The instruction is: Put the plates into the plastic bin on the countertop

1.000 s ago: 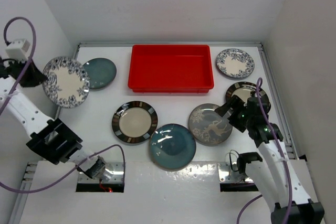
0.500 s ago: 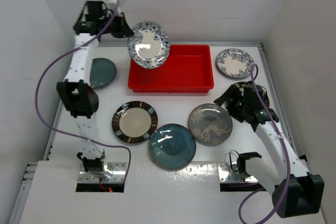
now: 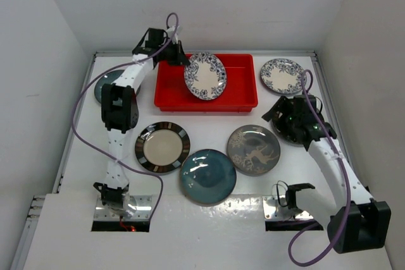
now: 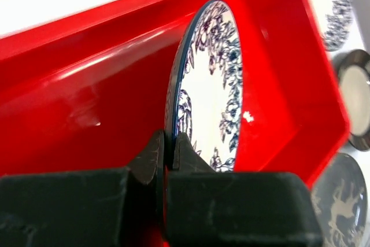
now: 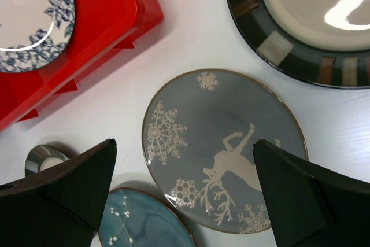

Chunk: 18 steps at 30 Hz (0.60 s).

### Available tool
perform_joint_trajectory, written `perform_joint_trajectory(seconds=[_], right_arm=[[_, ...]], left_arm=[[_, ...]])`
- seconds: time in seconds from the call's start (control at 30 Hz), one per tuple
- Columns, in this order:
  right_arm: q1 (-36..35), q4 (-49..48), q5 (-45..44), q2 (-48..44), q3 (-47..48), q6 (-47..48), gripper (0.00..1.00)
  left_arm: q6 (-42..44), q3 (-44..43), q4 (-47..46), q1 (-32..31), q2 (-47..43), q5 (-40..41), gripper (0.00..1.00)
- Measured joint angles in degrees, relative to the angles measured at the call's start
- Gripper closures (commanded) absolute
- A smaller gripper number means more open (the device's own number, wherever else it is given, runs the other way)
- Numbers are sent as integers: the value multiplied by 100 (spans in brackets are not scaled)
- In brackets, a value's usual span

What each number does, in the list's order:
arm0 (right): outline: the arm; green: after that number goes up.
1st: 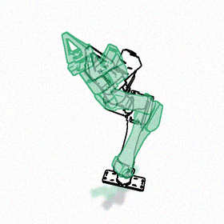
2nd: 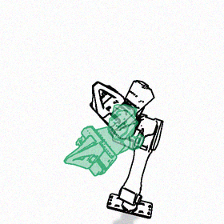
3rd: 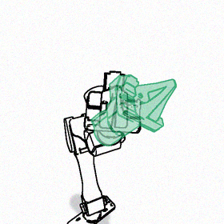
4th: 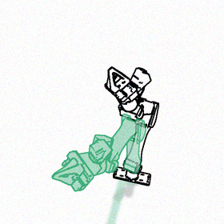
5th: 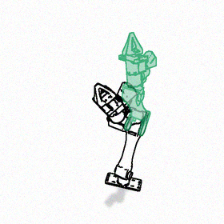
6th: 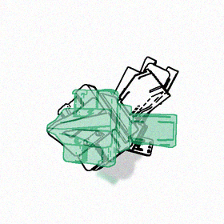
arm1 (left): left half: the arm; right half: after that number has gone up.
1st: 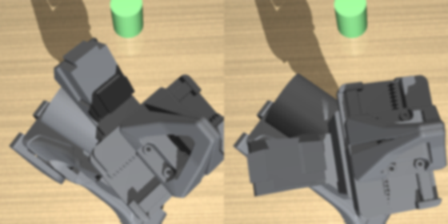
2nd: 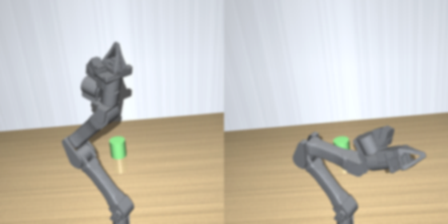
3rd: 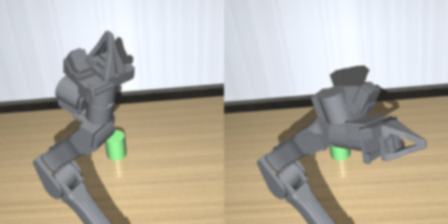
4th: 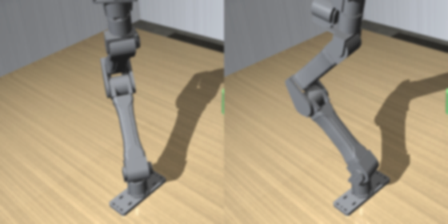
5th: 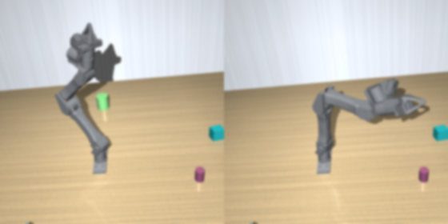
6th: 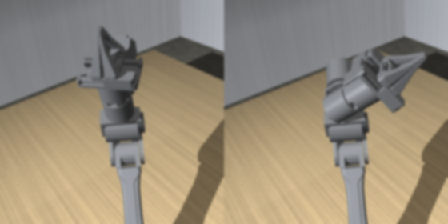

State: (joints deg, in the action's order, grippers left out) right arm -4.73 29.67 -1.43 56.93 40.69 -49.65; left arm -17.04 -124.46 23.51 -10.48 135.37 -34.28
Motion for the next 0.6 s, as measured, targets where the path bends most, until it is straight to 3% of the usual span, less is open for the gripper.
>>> perform_joint_trajectory(seconds=[0.07, 0.17, 0.23, 0.37, 0.5, 0.6], right_arm=[[0, 0, -68, 15, 72, 26, 0], [0, -2, -151, 42, 101, 48, 0], [2, 2, -170, 118, 127, 66, 0], [129, 98, -170, 540, 549, 212, 0], [570, 164, -138, 1384, 1633, 496, 0], [1062, -74, -129, 2201, 2474, 713, 25]], left_arm=[[-96, 269, -221, 37, 0, 87, 98], [-232, 785, -363, 74, -4, 293, 87], [-280, 953, -227, 105, 4, 417, 72], [-251, 990, -96, 114, 11, 750, 67], [-212, 999, -61, 114, 11, 1016, 59], [-114, 994, 11, 103, 11, 1126, 48]])
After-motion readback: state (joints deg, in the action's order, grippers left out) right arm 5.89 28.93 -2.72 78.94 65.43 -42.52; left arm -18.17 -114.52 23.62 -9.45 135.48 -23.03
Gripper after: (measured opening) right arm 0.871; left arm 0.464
